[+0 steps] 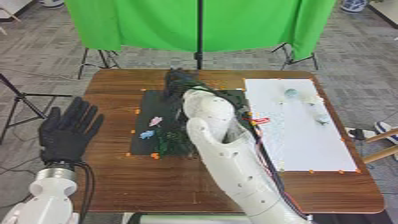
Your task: Arrange flowers
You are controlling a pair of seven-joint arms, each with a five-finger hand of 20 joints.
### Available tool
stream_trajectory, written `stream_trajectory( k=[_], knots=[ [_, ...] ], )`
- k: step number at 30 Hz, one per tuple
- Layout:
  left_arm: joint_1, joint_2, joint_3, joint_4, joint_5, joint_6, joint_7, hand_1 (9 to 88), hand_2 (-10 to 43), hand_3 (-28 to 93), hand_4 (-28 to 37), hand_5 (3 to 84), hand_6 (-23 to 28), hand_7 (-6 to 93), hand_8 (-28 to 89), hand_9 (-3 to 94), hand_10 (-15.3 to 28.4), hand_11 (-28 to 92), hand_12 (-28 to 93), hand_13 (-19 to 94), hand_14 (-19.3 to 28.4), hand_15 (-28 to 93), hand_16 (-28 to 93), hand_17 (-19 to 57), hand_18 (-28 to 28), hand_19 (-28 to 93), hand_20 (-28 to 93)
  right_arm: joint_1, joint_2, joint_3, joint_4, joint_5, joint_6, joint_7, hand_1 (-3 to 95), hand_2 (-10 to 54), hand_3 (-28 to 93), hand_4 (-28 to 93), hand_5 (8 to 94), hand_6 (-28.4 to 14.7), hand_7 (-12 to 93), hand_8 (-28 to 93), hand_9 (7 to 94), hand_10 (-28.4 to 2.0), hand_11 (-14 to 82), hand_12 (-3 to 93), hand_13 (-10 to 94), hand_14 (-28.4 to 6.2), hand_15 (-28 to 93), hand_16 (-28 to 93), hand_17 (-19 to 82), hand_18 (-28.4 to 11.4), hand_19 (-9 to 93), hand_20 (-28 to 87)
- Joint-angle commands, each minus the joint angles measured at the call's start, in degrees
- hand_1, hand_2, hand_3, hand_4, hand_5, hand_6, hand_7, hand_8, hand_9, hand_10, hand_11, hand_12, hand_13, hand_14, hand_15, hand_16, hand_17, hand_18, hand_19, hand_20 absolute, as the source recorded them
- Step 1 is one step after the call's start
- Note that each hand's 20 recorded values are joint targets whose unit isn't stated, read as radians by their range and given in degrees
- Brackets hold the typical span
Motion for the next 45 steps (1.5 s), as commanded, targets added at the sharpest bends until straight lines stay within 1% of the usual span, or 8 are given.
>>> stream_trajectory(
  k=[1, 4, 14, 25, 32, 38, 41, 45],
  knots=[
    [2.2, -1.22, -0.69, -0.14, 1.01, -0.39, -1.66, 30.0, 14.1, 73, -28.2, 48.5, 8.9, 16.5, -9, 40.8, 15.1, 25, 14, 31, 15.3, 43, -5, -4.1, 14.9, 34, 18, -2.0, 17.6, 12.4, -1.2, -1.8, 9.7, 5.8, 47.1, -9.5, 77, -26, 56.9, -6.4, 18, -11, 56.9, -20.3, 17.9, 18.4, 52, -16.8, 54, 22, 29, -24.7, 80, 35],
    [2.4, -1.83, -0.78, -0.18, 1.15, 0.46, -2.02, 30.0, 14.1, 73, -28.2, 48.4, 9.0, 16.4, -8, 40.8, 15.1, 25, 14, 31, 15.3, 43, -5, -4.2, 15.0, 34, 18, -8.0, 24.3, 16.5, -3.2, -2.5, 17.3, 8.6, 46.6, -9.5, 78, -26, 55.6, -6.5, 18, -11, 54.4, -19.8, 17.6, 18.0, 49, -17.0, 48, 18, 27, -23.8, 76, 31],
    [4.4, -2.86, -2.76, -1.01, -1.69, 3.97, -0.81, 29.9, 14.4, 73, -28.2, 48.3, 9.0, 16.3, -8, 41.2, 15.1, 26, 15, 31, 15.4, 43, -5, -4.2, 15.0, 35, 18, -19.0, 31.5, 29.2, -7.6, 2.6, 19.4, 15.0, 45.7, -9.5, 80, -28, 54.9, -5.4, 19, -12, 54.1, -17.8, 16.3, 16.3, 47, -17.2, 41, 15, 26, -23.1, 73, 26],
    [4.0, -2.69, -1.25, -1.22, -0.51, 4.87, -1.54, 28.7, 13.9, 74, -28.2, 48.4, 9.1, 17.2, -9, 41.6, 15.2, 26, 14, 31, 15.5, 44, -5, -4.3, 14.9, 35, 18, -23.9, 31.3, 33.9, -12.2, 8.8, 1.0, 13.4, 54.7, -9.5, 82, -28, 48.8, -4.1, 18, -12, 49.6, -14.8, 13.5, 15.4, 45, -16.2, 37, 16, 23, -21.9, 69, 25],
    [3.8, -2.58, -0.85, -1.25, -0.78, 4.83, -1.46, 28.2, 13.4, 74, -28.3, 48.5, 9.2, 17.2, -9, 41.5, 15.2, 27, 14, 31, 15.6, 44, -5, -4.2, 14.9, 35, 18, -24.0, 30.3, 32.8, -10.7, 7.5, 1.0, 11.3, 55.9, -9.5, 81, -28, 46.4, -3.7, 17, -12, 47.0, -13.5, 12.3, 15.3, 47, -14.6, 36, 17, 24, -22.0, 72, 28],
    [3.7, -2.77, -0.88, -1.15, -0.86, 5.06, -1.66, 28.3, 13.4, 74, -28.3, 48.6, 9.2, 17.2, -9, 41.6, 15.3, 27, 14, 31, 15.5, 44, -5, -4.2, 14.9, 35, 18, -24.5, 30.5, 30.9, -8.9, 2.4, 4.6, 9.7, 61.4, -9.5, 64, -28, 60.1, -0.4, 25, -14, 64.3, -11.9, 19.4, 19.0, 59, -9.1, 38, 32, 27, -21.6, 76, 35],
    [3.8, -2.90, -0.93, -1.17, -0.74, 5.08, -1.72, 28.4, 13.5, 74, -28.3, 48.6, 9.2, 17.3, -9, 41.7, 15.3, 27, 14, 31, 15.5, 44, -5, -4.2, 14.9, 35, 18, -25.2, 30.3, 30.4, -7.4, -2.0, 7.2, 7.9, 69.6, -9.5, 51, -28, 65.5, 0.1, 34, 0, 76.6, -10.3, 10.2, 35.7, 64, -6.3, 36, 41, 29, -21.0, 77, 38],
    [3.8, -2.98, -0.98, -1.15, -0.66, 4.80, -1.78, 28.4, 13.6, 74, -28.3, 48.7, 9.3, 17.2, -9, 41.7, 15.3, 27, 14, 31, 15.5, 44, -5, -4.2, 14.9, 35, 18, -25.8, 30.7, 29.7, -9.7, 0.6, 13.4, 8.8, 68.0, -9.5, 61, -28, 71.7, 0.8, 43, 9, 84.8, -9.9, 12.2, 45.6, 70, -6.0, 38, 45, 32, -21.3, 79, 40]
  ],
)
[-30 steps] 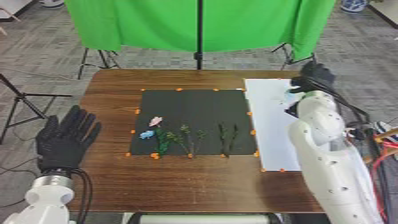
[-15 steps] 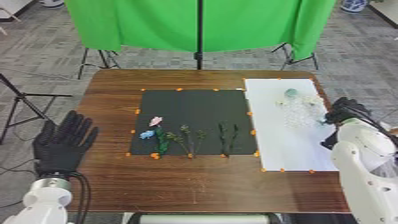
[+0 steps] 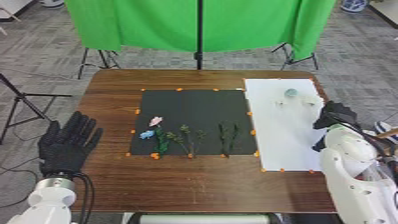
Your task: Arrange flowers
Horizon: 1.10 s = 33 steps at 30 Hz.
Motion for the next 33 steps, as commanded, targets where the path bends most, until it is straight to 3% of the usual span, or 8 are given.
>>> stream_trajectory(
  k=[1, 9, 12, 22, 25, 27, 30, 33],
  knots=[
    [0.8, -0.68, 0.01, 0.10, 0.39, 0.50, -0.60, 28.4, 13.6, 74, -28.3, 48.7, 9.3, 17.2, -9, 41.8, 15.3, 27, 14, 31, 15.5, 44, -5, -4.2, 14.9, 35, 18, -2.2, 0.4, -1.6, -2.1, -0.2, 8.9, -0.9, 67.9, -9.5, 62, -28, 72.1, 0.7, 43, 9, 85.1, -10.0, 12.4, 46.2, 70, -6.0, 39, 45, 32, -21.4, 79, 40],
    [1.2, -0.45, -1.58, 0.02, 0.84, -0.37, -0.20, 28.4, 13.7, 73, -28.3, 48.7, 9.2, 17.2, -9, 41.7, 15.2, 27, 14, 31, 15.5, 44, -5, -4.3, 14.9, 35, 18, 3.2, -1.3, -10.0, -11.6, 2.2, 11.6, -13.6, 67.3, -9.5, 65, -28, 72.3, 0.4, 43, 11, 85.2, -10.3, 12.4, 47.4, 70, -6.1, 39, 46, 32, -21.3, 79, 41],
    [1.2, -0.32, -1.86, -0.03, 0.81, -0.17, 0.02, 28.4, 13.7, 73, -28.3, 48.7, 9.2, 17.1, -9, 41.7, 15.3, 27, 14, 31, 15.5, 44, -5, -4.3, 14.9, 35, 18, 7.7, -5.0, -16.4, -12.3, 6.8, 8.4, -12.2, 67.0, -9.5, 65, -28, 72.0, 0.5, 43, 11, 85.0, -10.1, 12.4, 47.5, 70, -6.0, 39, 46, 32, -21.2, 80, 41],
    [0.9, 0.48, -1.24, -0.18, 0.62, 0.24, 0.06, 28.7, 14.1, 73, -28.3, 48.8, 9.2, 17.0, -9, 41.7, 15.2, 27, 14, 31, 15.5, 44, -5, -4.3, 14.9, 35, 18, 15.7, -15.2, -32.5, -2.1, -1.7, -2.3, -22.6, 66.4, -9.5, 68, -28, 72.1, -0.2, 43, 12, 84.9, -10.5, 12.8, 47.3, 69, -6.4, 41, 45, 33, -21.8, 81, 41],
    [0.6, 1.01, -0.93, -0.19, 0.90, -0.17, -0.25, 28.7, 14.1, 73, -28.3, 48.8, 9.2, 17.1, -9, 41.7, 15.2, 27, 14, 31, 15.5, 44, -5, -4.3, 14.9, 35, 18, 16.4, -15.3, -35.4, -0.5, -3.1, -2.3, -22.5, 66.5, -9.5, 68, -28, 72.1, -0.2, 43, 12, 84.7, -10.4, 12.8, 47.4, 69, -6.4, 41, 45, 33, -21.9, 81, 41],
    [0.8, 1.04, -1.10, -0.26, 0.29, -0.25, -0.27, 28.7, 14.1, 73, -28.3, 48.8, 9.2, 17.1, -9, 41.7, 15.2, 27, 14, 31, 15.5, 44, -5, -4.3, 14.9, 35, 18, 16.7, -15.5, -36.9, 1.1, -4.3, -3.7, -23.0, 66.3, -9.5, 68, -28, 72.0, -0.2, 43, 12, 84.6, -10.4, 12.8, 47.3, 69, -6.4, 41, 45, 33, -21.9, 81, 41],
    [-0.3, 1.26, -0.60, 0.58, -0.03, -0.42, -0.92, 29.0, 14.5, 73, -28.3, 48.8, 9.2, 17.0, -9, 41.7, 15.2, 27, 14, 31, 15.5, 43, -5, -4.3, 14.9, 35, 18, 16.2, -15.9, -37.9, 2.5, -7.6, -4.6, -23.9, 66.2, -9.5, 68, -28, 71.6, -0.2, 43, 13, 84.5, -10.2, 13.0, 47.2, 69, -6.4, 41, 45, 33, -21.9, 82, 41],
    [0.1, 1.30, -0.66, 0.28, 0.14, -0.73, -1.04, 29.0, 14.6, 73, -28.3, 48.8, 9.2, 17.0, -9, 41.7, 15.2, 27, 14, 31, 15.6, 44, -5, -4.3, 15.0, 35, 18, 15.7, -15.7, -39.0, 2.1, -7.4, -3.4, -21.8, 66.3, -9.5, 68, -28, 71.4, -0.2, 43, 13, 84.2, -10.1, 13.0, 47.1, 69, -6.4, 41, 44, 33, -22.0, 82, 40]
  ],
)
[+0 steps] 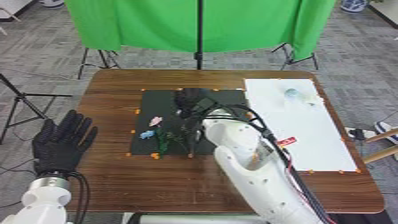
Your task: Arrange flowers
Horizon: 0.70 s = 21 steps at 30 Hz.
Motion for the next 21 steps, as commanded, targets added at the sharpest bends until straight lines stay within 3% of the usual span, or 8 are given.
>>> stream_trajectory(
  k=[1, 5, 9, 13, 19, 20, 21],
  knots=[
    [0.0, 0.47, 0.57, 0.29, -0.33, -0.45, -1.00, 29.0, 14.6, 73, -28.3, 48.8, 9.2, 17.0, -9, 41.8, 15.2, 27, 14, 31, 15.6, 44, -5, -4.2, 14.9, 35, 18, -2.0, -0.7, -1.9, 1.2, -3.0, -0.7, 2.0, 66.2, -9.5, 68, -28, 71.3, -0.1, 43, 13, 84.2, -10.1, 13.1, 47.1, 69, -6.4, 41, 44, 33, -22.1, 82, 40],
    [0.4, 0.76, 0.49, 0.14, -0.48, -0.46, -0.89, 29.0, 14.6, 73, -28.3, 48.9, 9.1, 17.1, -9, 41.8, 15.3, 26, 14, 31, 15.6, 44, -5, -4.2, 15.0, 35, 18, -2.1, -0.9, -2.8, 1.3, -4.3, 0.1, 1.3, 66.0, -9.5, 68, -28, 71.3, -0.2, 43, 12, 84.0, -10.1, 13.2, 46.9, 69, -6.4, 41, 44, 33, -22.2, 82, 40],
    [0.4, 0.69, 0.83, -0.02, -0.42, -0.91, -1.67, 29.0, 14.5, 73, -28.3, 48.9, 9.2, 17.0, -9, 41.8, 15.3, 26, 14, 31, 15.6, 44, -5, -4.2, 15.0, 35, 18, -2.4, -1.2, -3.7, 1.1, -4.9, 0.8, 1.4, 65.8, -9.5, 68, -28, 71.2, -0.5, 42, 12, 83.7, -10.0, 13.4, 47.0, 69, -6.5, 41, 44, 33, -22.4, 82, 40],
    [0.4, 1.00, 1.02, 0.00, -0.85, -0.18, -1.10, 29.1, 14.5, 73, -28.3, 48.9, 9.2, 17.0, -9, 41.8, 15.3, 26, 14, 31, 15.5, 43, -5, -4.2, 15.0, 35, 18, -2.7, -1.5, -3.5, 0.3, -4.1, -2.2, 0.6, 65.4, -9.5, 68, -28, 70.0, -0.9, 40, 10, 82.2, -10.6, 12.4, 45.7, 68, -6.8, 41, 44, 33, -22.4, 83, 40],
    [0.4, 0.92, 0.80, -0.03, -0.70, -0.24, -0.93, 30.2, 12.7, 73, -28.2, 48.7, 9.1, 17.0, -9, 41.8, 15.3, 26, 14, 32, 15.5, 43, -5, -4.2, 15.0, 35, 18, -2.8, -1.6, -3.0, 0.0, -3.6, -3.2, 0.5, 64.6, -9.5, 67, -28, 66.6, -1.8, 32, 3, 77.7, -11.4, 9.1, 40.0, 66, -6.9, 41, 43, 32, -22.6, 82, 39],
    [0.2, 0.99, 1.01, -0.02, -0.96, 0.04, -0.82, 30.4, 12.4, 73, -28.2, 48.7, 9.1, 17.1, -9, 41.8, 15.3, 26, 14, 32, 15.5, 43, -5, -4.2, 15.0, 35, 18, -2.8, -1.9, -2.5, 0.0, -3.1, -4.7, 0.0, 64.5, -9.5, 68, -28, 66.1, -2.0, 29, 1, 76.8, -11.8, 8.8, 39.2, 65, -6.9, 41, 43, 32, -22.5, 82, 39],
    [0.0, 0.92, 1.28, -0.04, -2.73, 0.16, -1.02, 30.7, 12.0, 74, -28.2, 48.7, 9.1, 17.1, -9, 41.8, 15.2, 26, 15, 32, 15.5, 43, -5, -4.2, 15.0, 35, 18, -2.8, -2.0, -2.3, -0.1, -3.5, -5.9, 0.2, 64.2, -9.5, 68, -28, 65.4, -1.9, 26, -1, 75.1, -12.0, 9.6, 37.6, 64, -6.9, 41, 42, 32, -22.3, 82, 39]
  ],
)
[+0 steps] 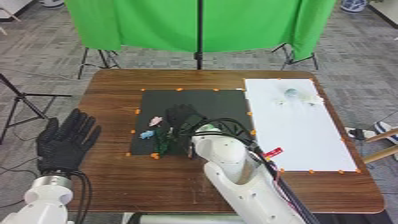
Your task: Arrange flowers
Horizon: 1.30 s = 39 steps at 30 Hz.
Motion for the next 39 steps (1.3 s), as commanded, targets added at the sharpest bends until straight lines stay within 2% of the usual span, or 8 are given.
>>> stream_trajectory(
  k=[1, 7, 18, 22, 25, 31, 34, 39],
  knots=[
    [0.2, 0.07, 0.90, -0.05, -1.95, 0.56, -0.47, 30.8, 11.9, 74, -28.2, 48.7, 9.1, 17.2, -9, 41.9, 15.3, 27, 15, 32, 15.5, 43, -5, -4.1, 15.0, 35, 18, -0.1, -1.1, 1.2, -0.7, 0.4, -4.5, -0.6, 64.1, -9.5, 67, -28, 65.0, -1.8, 26, -3, 74.0, -12.3, 11.1, 36.0, 64, -6.9, 41, 42, 31, -22.3, 82, 39],
    [-0.3, 0.11, 1.65, 0.26, -1.85, 0.56, -0.72, 30.7, 12.3, 73, -28.2, 48.8, 9.1, 17.4, -9, 42.0, 15.3, 27, 15, 32, 15.5, 44, -5, -4.1, 15.0, 35, 18, -0.5, -2.1, 3.1, -1.9, 4.0, -4.8, 0.9, 62.6, -9.5, 67, -28, 60.7, -2.7, 22, -13, 65.9, -15.1, 22.0, 21.5, 62, -7.8, 42, 40, 31, -22.6, 82, 38],
    [-1.0, -0.53, 2.16, 0.77, -1.79, -0.22, -0.77, 30.4, 12.2, 74, -28.0, 48.7, 9.1, 17.4, -9, 42.0, 15.3, 27, 15, 32, 15.5, 44, -5, -3.9, 14.9, 35, 18, 3.2, -5.0, 15.6, -4.1, 17.9, -2.1, 10.4, 58.2, -9.5, 72, -28, 55.3, -3.9, 19, -12, 59.6, -16.6, 19.3, 18.8, 58, -9.9, 44, 35, 30, -23.0, 82, 37],
    [-0.7, -0.70, 2.13, 0.60, -1.82, -0.36, -0.38, 30.5, 12.3, 74, -27.8, 48.8, 9.1, 17.5, -9, 42.1, 15.3, 27, 14, 32, 15.5, 44, -5, -3.9, 15.0, 35, 18, 8.7, 0.3, 17.3, 0.6, 17.6, 3.7, 14.0, 56.8, -9.5, 74, -28, 55.7, -3.8, 19, -12, 59.3, -16.6, 18.8, 18.7, 58, -10.6, 44, 34, 30, -22.9, 81, 37],
    [-0.3, -0.69, 2.00, 0.46, -1.67, -0.55, -0.23, 30.5, 12.4, 74, -27.8, 48.7, 9.0, 17.5, -9, 42.0, 15.3, 26, 14, 32, 15.4, 43, -5, -3.9, 15.0, 35, 18, 10.0, 3.3, 19.9, 5.1, 14.1, 5.7, 15.7, 53.7, -9.5, 80, -28, 56.1, -3.7, 19, -12, 57.1, -17.0, 17.4, 18.4, 54, -13.3, 42, 23, 28, -22.0, 76, 33],
    [0.2, -0.92, 2.01, 0.61, -2.56, -1.27, 0.55, 30.3, 12.4, 74, -28.0, 48.7, 9.0, 17.5, -9, 42.1, 15.2, 26, 15, 32, 15.4, 43, -5, -4.0, 15.1, 35, 18, 7.8, 6.0, 25.3, 11.4, 7.8, 6.4, 16.3, 53.4, -9.5, 82, -28, 55.3, -2.9, 21, -13, 51.0, -16.2, 14.5, 16.7, 46, -15.4, 36, 17, 24, -20.5, 67, 26],
    [-0.1, -0.78, 1.88, 0.70, -2.05, -1.57, 0.23, 30.2, 12.5, 74, -28.1, 48.6, 9.0, 17.3, -9, 42.0, 15.2, 26, 15, 32, 15.3, 43, -5, -4.0, 15.1, 34, 18, 5.4, 8.0, 28.0, 10.9, 7.7, 4.2, 17.8, 53.8, -9.5, 82, -28, 55.1, -2.7, 21, -13, 49.8, -16.1, 14.2, 16.2, 44, -15.6, 35, 17, 24, -20.2, 65, 25],
    [1.0, -0.63, 1.02, 0.45, -3.31, -1.60, 1.57, 30.1, 12.4, 74, -28.1, 48.6, 8.9, 17.2, -9, 42.0, 15.1, 26, 15, 32, 15.3, 43, -5, -4.0, 15.1, 34, 18, 2.8, 9.4, 29.7, 10.3, 8.5, 1.9, 19.1, 54.1, -9.5, 82, -28, 55.0, -2.6, 21, -14, 49.9, -15.9, 14.2, 15.9, 44, -15.5, 34, 17, 24, -20.3, 66, 24]
  ],
)
